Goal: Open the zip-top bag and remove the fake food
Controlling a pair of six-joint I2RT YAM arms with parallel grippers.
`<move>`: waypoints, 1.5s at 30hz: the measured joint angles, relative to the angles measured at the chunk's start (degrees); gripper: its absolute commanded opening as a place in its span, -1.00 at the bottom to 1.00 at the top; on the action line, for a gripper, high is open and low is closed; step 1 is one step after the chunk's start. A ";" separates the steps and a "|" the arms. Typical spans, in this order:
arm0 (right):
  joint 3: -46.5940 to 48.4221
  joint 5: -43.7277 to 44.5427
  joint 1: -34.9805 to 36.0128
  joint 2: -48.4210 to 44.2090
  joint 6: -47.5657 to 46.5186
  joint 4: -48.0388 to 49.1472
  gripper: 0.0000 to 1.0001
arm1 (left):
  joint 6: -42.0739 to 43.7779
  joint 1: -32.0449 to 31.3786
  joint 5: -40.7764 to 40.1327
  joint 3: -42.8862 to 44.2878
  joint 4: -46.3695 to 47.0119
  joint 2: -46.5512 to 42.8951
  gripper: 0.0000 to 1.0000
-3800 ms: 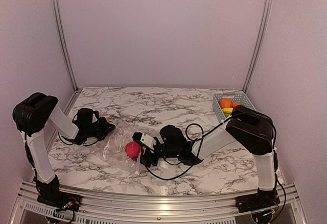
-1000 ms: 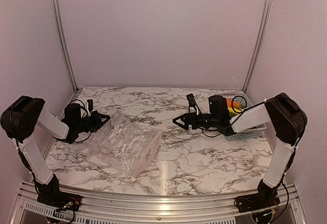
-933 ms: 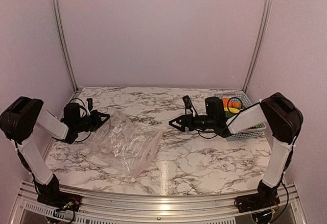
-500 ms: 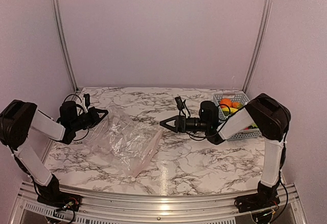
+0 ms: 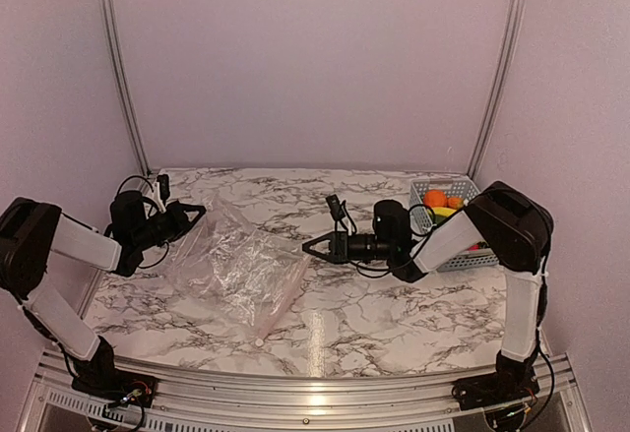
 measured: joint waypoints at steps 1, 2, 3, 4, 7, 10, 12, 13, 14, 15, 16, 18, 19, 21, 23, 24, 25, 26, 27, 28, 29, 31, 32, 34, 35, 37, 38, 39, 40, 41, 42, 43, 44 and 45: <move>-0.15 0.59 -0.33 -0.28 -0.44 -1.05 -1.00 | 0.07 0.00 -0.04 0.00 -0.46 -0.46 -1.00; -0.46 1.05 -0.70 -0.68 -1.03 -1.84 -1.00 | 0.09 0.04 -0.07 0.00 -0.72 -0.74 -1.00; -0.96 1.64 -1.36 -1.36 -1.73 -2.99 -1.00 | 0.22 0.13 -0.11 0.00 -1.09 -1.11 -1.00; -1.60 2.19 -2.27 -2.29 -2.58 -4.50 -1.00 | 0.26 0.26 -0.22 -0.04 -1.73 -1.60 -1.00; -3.17 4.33 -6.14 -5.25 -5.40 -8.57 -1.00 | 0.26 0.92 0.79 -0.35 -3.10 -2.71 -1.00; -2.95 5.11 -8.70 -7.56 -8.68 -11.76 -1.00 | 0.13 0.00 3.58 -0.66 -4.00 -2.75 -1.00; -1.62 5.42 -9.31 -7.98 -10.88 -14.49 -1.00 | -0.04 -0.11 4.48 -0.66 -4.33 -2.73 -1.00; -0.17 5.66 -9.46 -7.96 -12.39 -16.94 -1.00 | -0.15 -0.09 4.61 -0.61 -4.39 -2.67 -1.00; 1.16 5.86 -9.57 -7.74 -13.57 -18.80 -1.00 | -0.24 -0.04 4.59 -0.57 -4.37 -2.49 -1.00; 2.25 5.99 -9.66 -7.52 -14.40 -20.00 -1.00 | -0.26 0.02 4.59 -0.50 -4.37 -2.27 -1.00; 3.41 6.08 -9.73 -7.28 -15.26 -21.22 -1.00 | -0.31 0.17 4.59 -0.37 -4.37 -1.84 -0.95; 6.60 7.02 -9.92 -6.32 -17.16 -24.35 -0.91 | -0.46 0.44 4.68 0.37 -4.48 -0.59 -0.68; 8.09 7.76 -10.01 -5.79 -18.25 -25.77 -0.62 | -0.66 0.59 4.50 0.96 -4.57 0.26 -0.52; 10.80 9.81 -10.88 -4.85 -19.76 -29.09 -0.07 | -0.33 1.53 3.91 1.25 -4.87 0.94 -0.29; 14.51 11.78 -12.33 -3.23 -22.01 -32.87 0.27 | -0.42 2.51 3.26 1.27 -5.70 1.07 -0.17; 16.15 12.81 -12.87 -2.56 -22.93 -34.47 0.42 | -0.22 2.86 2.84 1.27 -6.16 1.07 -0.12; 17.14 13.88 -13.38 -2.36 -23.71 -35.95 0.47 | 0.00 3.02 2.45 1.27 -6.69 1.03 -0.07; 17.51 14.64 -13.73 -2.38 -24.33 -36.89 0.49 | 0.28 3.02 2.14 1.25 -7.21 0.96 -0.02; 17.86 15.61 -14.05 -2.64 -25.46 -38.23 0.50 | 0.55 3.02 1.92 1.25 -8.07 0.76 0.03; 17.97 16.41 -14.16 -2.89 -26.12 -39.12 0.50 | 0.79 3.02 1.68 1.14 -8.83 0.44 0.05; 17.92 16.83 -14.19 -3.21 -26.73 -40.09 0.50 | 0.98 3.02 1.53 0.87 -9.44 -0.04 0.11; 16.96 17.35 -14.05 -4.55 -27.63 -41.68 0.49 | 1.44 2.97 1.46 -0.07 -10.34 -1.20 0.25; 16.04 17.35 -14.03 -5.55 -28.02 -42.18 0.50 | 1.81 2.97 1.42 -0.72 -10.91 -1.97 0.33; 13.86 17.16 -13.99 -7.78 -28.52 -42.42 0.51 | 2.54 2.97 1.25 -1.90 -12.31 -3.52 0.66; 12.28 17.03 -13.99 -9.29 -28.65 -42.32 0.54 | 3.08 2.95 1.03 -2.40 -13.25 -4.39 0.83; 8.68 16.59 -13.97 -12.76 -28.76 -42.27 0.83 | 4.37 2.89 0.46 -2.93 -15.96 -6.45 0.98; 6.91 16.41 -13.94 -14.53 -28.83 -42.14 0.95 | 5.09 2.73 0.04 -2.93 -17.40 -7.56 0.98; 5.09 16.26 -13.94 -16.37 -28.81 -41.86 0.97 | 5.95 2.56 -0.46 -2.84 -19.12 -8.90 0.98; 3.74 16.26 -13.94 -17.88 -28.70 -41.57 0.97 | 6.75 2.43 -1.05 -2.78 -20.63 -10.08 0.98; 1.79 16.26 -13.94 -19.96 -29.05 -41.13 0.97 | 7.61 2.25 -1.73 -2.64 -22.58 -11.45 0.98; 0.52 16.24 -13.92 -21.46 -29.09 -40.83 0.97 | 8.48 2.01 -2.45 -2.49 -24.50 -13.00 0.98; -1.25 16.39 -13.94 -23.52 -29.11 -40.37 0.97 | 9.22 1.79 -3.10 -2.32 -26.16 -14.47 0.98; -2.34 16.52 -13.92 -25.00 -29.09 -40.30 0.97 | 10.03 1.51 -4.09 -2.12 -28.15 -16.28 0.98; -3.56 16.79 -13.92 -26.75 -29.09 -39.98 0.97 | 10.58 1.25 -4.83 -1.95 -29.62 -17.64 0.98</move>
